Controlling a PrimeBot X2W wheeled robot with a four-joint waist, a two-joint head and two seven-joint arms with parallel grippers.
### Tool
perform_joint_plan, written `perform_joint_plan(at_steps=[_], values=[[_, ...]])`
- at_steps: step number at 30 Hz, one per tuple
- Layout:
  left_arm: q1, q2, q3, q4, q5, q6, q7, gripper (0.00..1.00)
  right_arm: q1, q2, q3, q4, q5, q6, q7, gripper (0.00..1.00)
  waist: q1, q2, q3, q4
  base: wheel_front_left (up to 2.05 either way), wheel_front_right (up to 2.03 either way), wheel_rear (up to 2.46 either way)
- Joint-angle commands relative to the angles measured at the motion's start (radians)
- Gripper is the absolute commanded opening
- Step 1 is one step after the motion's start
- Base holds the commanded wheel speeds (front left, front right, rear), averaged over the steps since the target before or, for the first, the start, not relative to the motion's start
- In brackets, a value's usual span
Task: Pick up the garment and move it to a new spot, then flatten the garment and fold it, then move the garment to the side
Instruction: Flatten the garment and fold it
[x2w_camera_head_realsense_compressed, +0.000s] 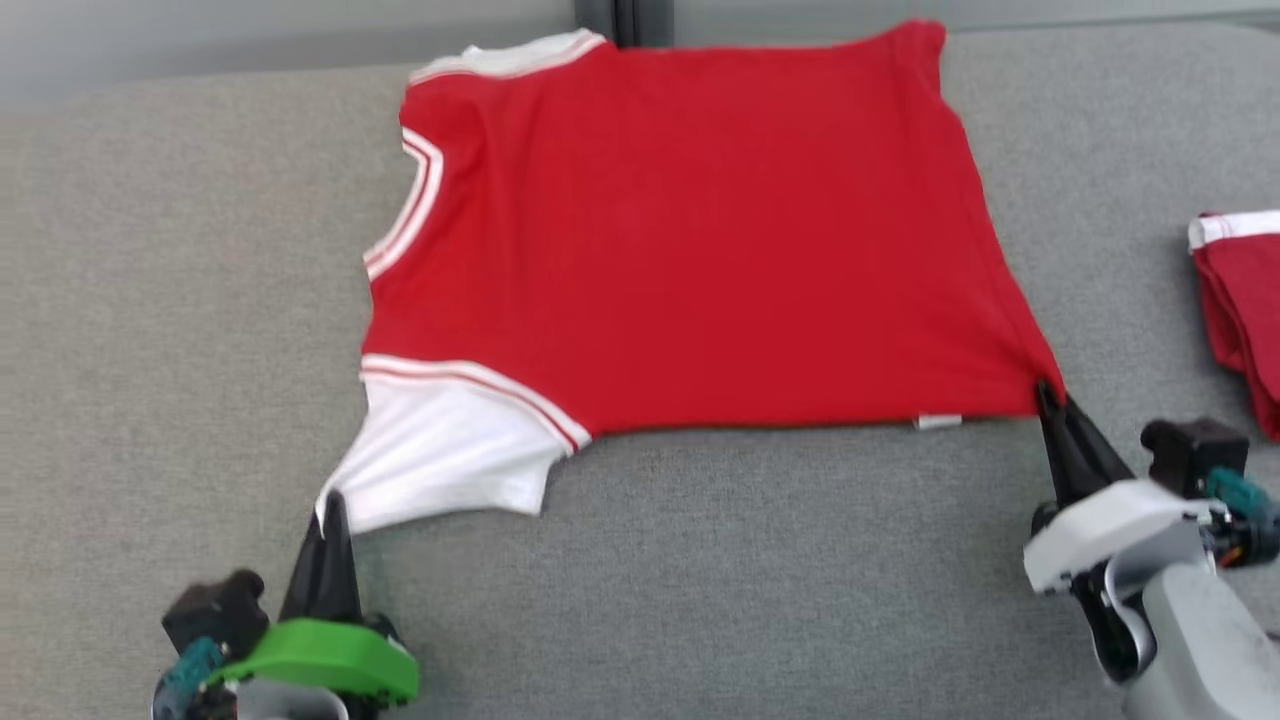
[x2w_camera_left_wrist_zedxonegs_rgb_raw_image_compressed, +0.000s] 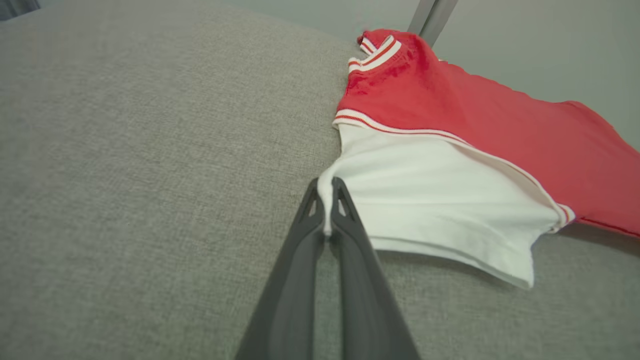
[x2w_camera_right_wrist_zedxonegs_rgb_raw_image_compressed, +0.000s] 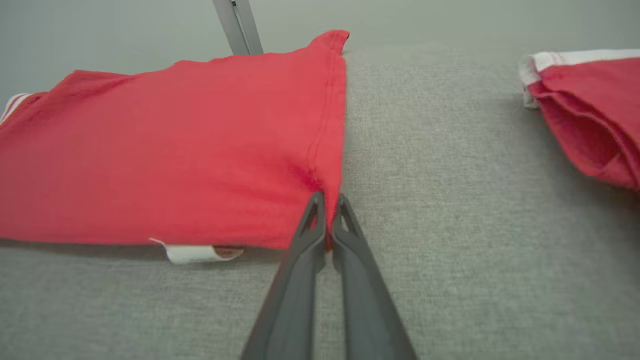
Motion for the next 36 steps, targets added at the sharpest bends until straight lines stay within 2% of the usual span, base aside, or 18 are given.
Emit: perform_joint_plan(at_steps=[1,11,16,21,29,36], values=[[0.038,0.008,0.006,0.001,-0.007,0.014,-0.003,0.0,0.042,-0.001,-0.016,-0.002,0.0,-0.002,-0.004,0.0,0.0,0.0,-0.087,0.026,0.0,0.0,0.0],[0.229,0.008,-0.039,0.001,-0.016,0.033,-0.003,0.0,0.256,0.051,-0.078,-0.024,-0.017,-0.002,-0.004,0.0,0.0,0.0,-0.225,0.054,0.0,0.0,0.0],[0.293,0.008,-0.057,-0.018,-0.029,0.038,-0.003,0.0,0.319,0.073,-0.093,-0.032,-0.022,-0.002,-0.004,0.0,0.0,0.0,-0.247,0.061,0.0,0.0,0.0],[0.318,0.008,-0.048,-0.098,-0.045,0.045,-0.003,0.0,0.353,0.092,-0.108,-0.052,-0.021,-0.002,-0.004,0.0,0.0,0.0,-0.246,0.07,0.0,0.0,0.0],[0.166,0.007,-0.088,-0.225,-0.055,0.054,-0.003,0.0,0.269,0.106,-0.11,-0.111,0.003,-0.002,-0.004,0.0,0.0,0.0,-0.164,0.056,0.0,0.0,0.0],[-0.023,0.007,-0.129,-0.195,-0.038,0.052,-0.003,0.0,0.132,0.108,-0.1,-0.076,0.031,-0.002,-0.004,0.0,0.0,0.0,-0.08,0.027,0.0,0.0,0.0]])
